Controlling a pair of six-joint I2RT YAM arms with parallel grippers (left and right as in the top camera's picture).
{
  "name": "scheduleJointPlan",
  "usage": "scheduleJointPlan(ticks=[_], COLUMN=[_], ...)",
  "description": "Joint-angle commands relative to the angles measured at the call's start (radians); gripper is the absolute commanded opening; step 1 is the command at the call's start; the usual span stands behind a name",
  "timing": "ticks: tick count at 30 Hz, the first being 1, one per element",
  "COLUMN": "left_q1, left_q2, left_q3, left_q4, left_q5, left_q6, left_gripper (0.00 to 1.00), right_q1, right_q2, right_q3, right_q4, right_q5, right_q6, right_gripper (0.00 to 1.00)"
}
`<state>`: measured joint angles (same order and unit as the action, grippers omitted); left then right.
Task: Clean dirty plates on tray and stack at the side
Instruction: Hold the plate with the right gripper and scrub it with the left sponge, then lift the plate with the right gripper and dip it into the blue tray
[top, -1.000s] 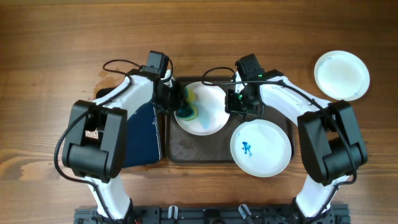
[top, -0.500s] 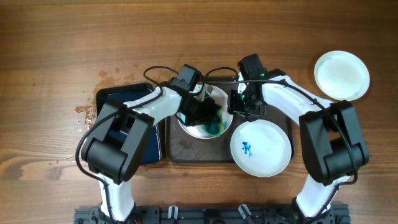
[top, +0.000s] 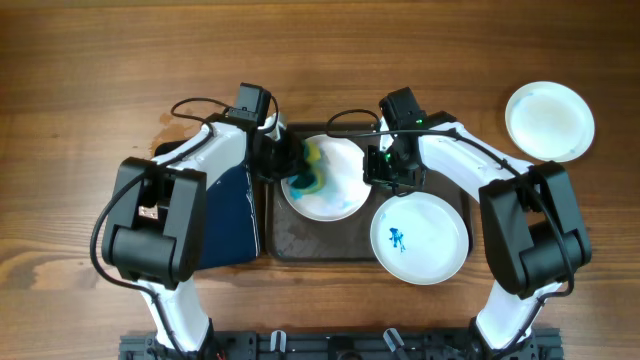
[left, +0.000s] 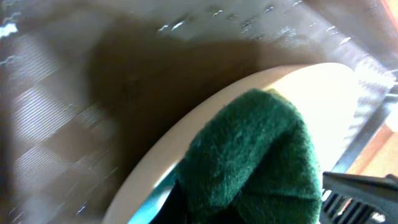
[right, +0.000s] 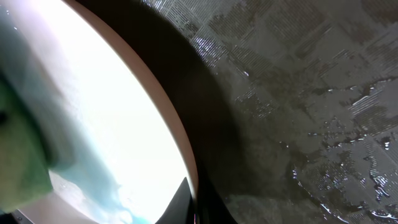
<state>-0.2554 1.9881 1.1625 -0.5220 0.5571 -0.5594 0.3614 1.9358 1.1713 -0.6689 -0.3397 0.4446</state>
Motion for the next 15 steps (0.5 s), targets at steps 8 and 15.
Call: scheduleJointPlan(ticks=[8, 15], left_q1=[0.008, -0.032], left_q2=[0.031, -0.025], left_q3=[0.013, 0.287], left_q4=[-0.171, -0.306], left_q5=[-0.054, 0.000], left_q6=[0.190, 0.190], left_gripper=[0.04, 0.04], right_q1=[-0.001, -0.001], right_q2=[0.023, 0.023], right_q3=[-0.026, -0.026], right_q4=[-0.016, 0.002], right_q5=[0.051, 0.051], right_q6=[0.000, 0.000], right_gripper=[0.05, 0.05])
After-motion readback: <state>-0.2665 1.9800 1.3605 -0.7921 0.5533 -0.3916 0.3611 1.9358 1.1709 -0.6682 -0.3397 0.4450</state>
